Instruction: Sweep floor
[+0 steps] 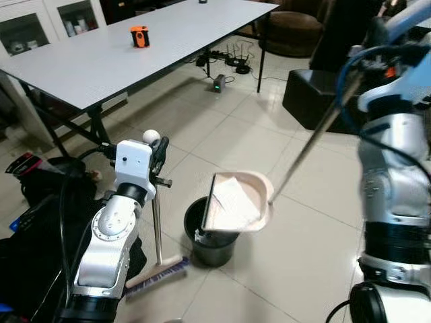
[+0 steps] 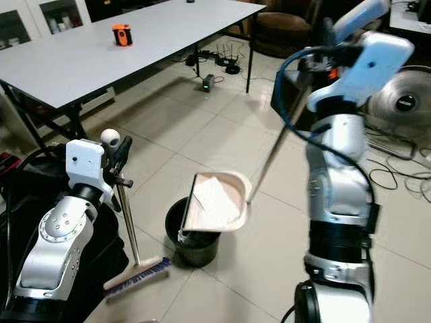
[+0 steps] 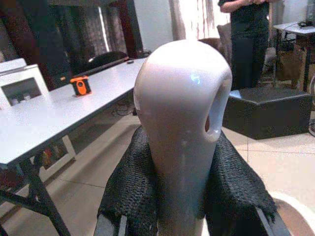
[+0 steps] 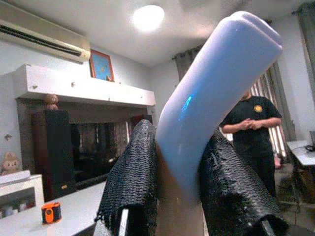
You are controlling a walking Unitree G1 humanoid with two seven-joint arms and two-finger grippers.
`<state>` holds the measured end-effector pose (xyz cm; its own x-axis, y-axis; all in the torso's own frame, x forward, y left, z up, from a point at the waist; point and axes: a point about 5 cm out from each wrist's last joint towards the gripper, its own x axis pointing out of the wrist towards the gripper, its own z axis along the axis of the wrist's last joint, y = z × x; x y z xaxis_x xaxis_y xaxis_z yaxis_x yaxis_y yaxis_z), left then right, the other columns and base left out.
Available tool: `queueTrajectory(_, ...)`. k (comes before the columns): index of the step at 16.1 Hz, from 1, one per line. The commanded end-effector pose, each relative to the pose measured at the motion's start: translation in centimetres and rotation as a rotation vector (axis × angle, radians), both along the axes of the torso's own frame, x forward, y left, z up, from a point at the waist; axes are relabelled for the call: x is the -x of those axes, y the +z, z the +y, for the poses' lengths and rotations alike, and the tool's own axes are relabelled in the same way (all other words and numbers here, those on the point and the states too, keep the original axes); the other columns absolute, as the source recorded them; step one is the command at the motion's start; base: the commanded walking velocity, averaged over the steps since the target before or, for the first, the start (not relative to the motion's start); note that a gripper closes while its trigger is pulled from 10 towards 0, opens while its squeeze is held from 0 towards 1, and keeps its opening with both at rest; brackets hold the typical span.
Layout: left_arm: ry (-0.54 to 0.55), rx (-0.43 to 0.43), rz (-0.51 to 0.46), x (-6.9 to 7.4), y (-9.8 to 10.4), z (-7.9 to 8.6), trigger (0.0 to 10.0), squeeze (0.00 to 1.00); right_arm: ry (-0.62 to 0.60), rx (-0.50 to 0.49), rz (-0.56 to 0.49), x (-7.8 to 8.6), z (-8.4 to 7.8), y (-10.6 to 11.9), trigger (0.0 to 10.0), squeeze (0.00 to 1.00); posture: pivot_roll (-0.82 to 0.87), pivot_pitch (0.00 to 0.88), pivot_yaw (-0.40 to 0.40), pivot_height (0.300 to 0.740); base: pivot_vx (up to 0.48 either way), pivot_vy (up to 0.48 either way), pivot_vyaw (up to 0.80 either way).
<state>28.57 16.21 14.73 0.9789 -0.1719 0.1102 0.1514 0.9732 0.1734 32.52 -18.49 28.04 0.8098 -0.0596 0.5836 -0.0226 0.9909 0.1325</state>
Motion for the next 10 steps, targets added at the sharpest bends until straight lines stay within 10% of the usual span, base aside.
queueTrajectory(1, -0.013, -0.025, -0.026, -0.2, 0.7, -0.1, 10.0, 0.00, 0.032, 0.032, -0.063, 0.0, 1.0, 0.3, 10.0, 0.00, 0.02, 0.000, 0.038, 0.740, 0.000, 0.000, 0.00)
queueTrajectory(10, -0.015, -0.047, -0.021, 0.2, 0.7, 0.2, 10.0, 0.00, 0.293, 0.328, -0.211, 0.0, 8.6, -2.4, 10.0, 0.00, 0.05, 0.001, 0.041, 0.740, 0.000, 0.000, 0.00)
